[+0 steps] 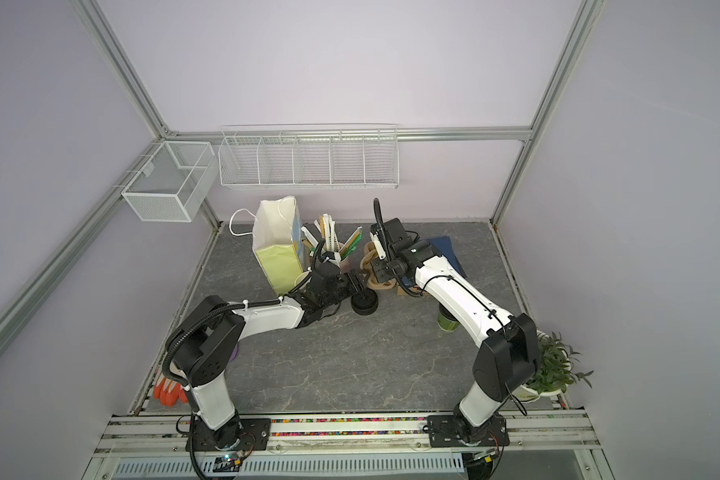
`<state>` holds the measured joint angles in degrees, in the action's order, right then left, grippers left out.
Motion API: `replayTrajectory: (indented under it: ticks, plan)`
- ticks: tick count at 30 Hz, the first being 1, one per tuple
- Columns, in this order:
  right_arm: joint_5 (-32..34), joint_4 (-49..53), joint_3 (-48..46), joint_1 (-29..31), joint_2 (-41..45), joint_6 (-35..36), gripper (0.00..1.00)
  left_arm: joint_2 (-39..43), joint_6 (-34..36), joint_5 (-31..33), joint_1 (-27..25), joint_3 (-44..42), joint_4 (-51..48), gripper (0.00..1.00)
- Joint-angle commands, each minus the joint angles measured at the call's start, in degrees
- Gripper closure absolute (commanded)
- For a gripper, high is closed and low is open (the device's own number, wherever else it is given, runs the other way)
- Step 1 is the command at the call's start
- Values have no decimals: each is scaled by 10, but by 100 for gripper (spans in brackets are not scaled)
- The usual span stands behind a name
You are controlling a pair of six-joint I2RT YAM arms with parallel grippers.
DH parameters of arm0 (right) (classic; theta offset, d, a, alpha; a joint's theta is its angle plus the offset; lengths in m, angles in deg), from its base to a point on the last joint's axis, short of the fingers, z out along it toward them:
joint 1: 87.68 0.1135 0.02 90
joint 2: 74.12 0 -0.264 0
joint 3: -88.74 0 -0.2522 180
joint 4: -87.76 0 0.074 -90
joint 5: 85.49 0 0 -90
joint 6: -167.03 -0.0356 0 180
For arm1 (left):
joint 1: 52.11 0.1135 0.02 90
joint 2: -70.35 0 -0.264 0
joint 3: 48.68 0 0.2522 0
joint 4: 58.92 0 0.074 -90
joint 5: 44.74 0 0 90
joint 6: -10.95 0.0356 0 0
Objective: Pack the takeout coffee
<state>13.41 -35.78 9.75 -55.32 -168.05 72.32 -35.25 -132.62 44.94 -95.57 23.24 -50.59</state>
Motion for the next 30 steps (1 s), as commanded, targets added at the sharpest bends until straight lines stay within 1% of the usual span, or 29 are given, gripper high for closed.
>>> replayTrajectory:
  ticks: [1, 5, 12, 18, 25, 27, 28, 30]
  plan:
    - [-15, 11, 21, -8, 33, -4, 93, -19, -7, 3, 12, -10, -16, 31]
    - [-39, 14, 21, -13, 42, -9, 93, -21, -6, 3, 17, -3, -33, 31]
    - [-56, 16, 16, -23, 58, -16, 93, -27, -3, 4, 21, 5, -54, 31]
    - [-89, 7, 4, -37, 80, -29, 93, -36, -1, 3, 22, 15, -75, 31]
    - [-101, 4, -4, -42, 92, -33, 93, -37, 0, 3, 24, 26, -90, 31]
    - [-96, -3, -14, -43, 91, -40, 93, -37, -1, 2, 23, 30, -89, 31]
    - [-95, -6, -18, -43, 89, -41, 92, -37, -2, 0, 23, 32, -88, 31]
    - [-109, -17, -30, -42, 84, -39, 80, -37, -2, -2, 23, 36, -88, 31]
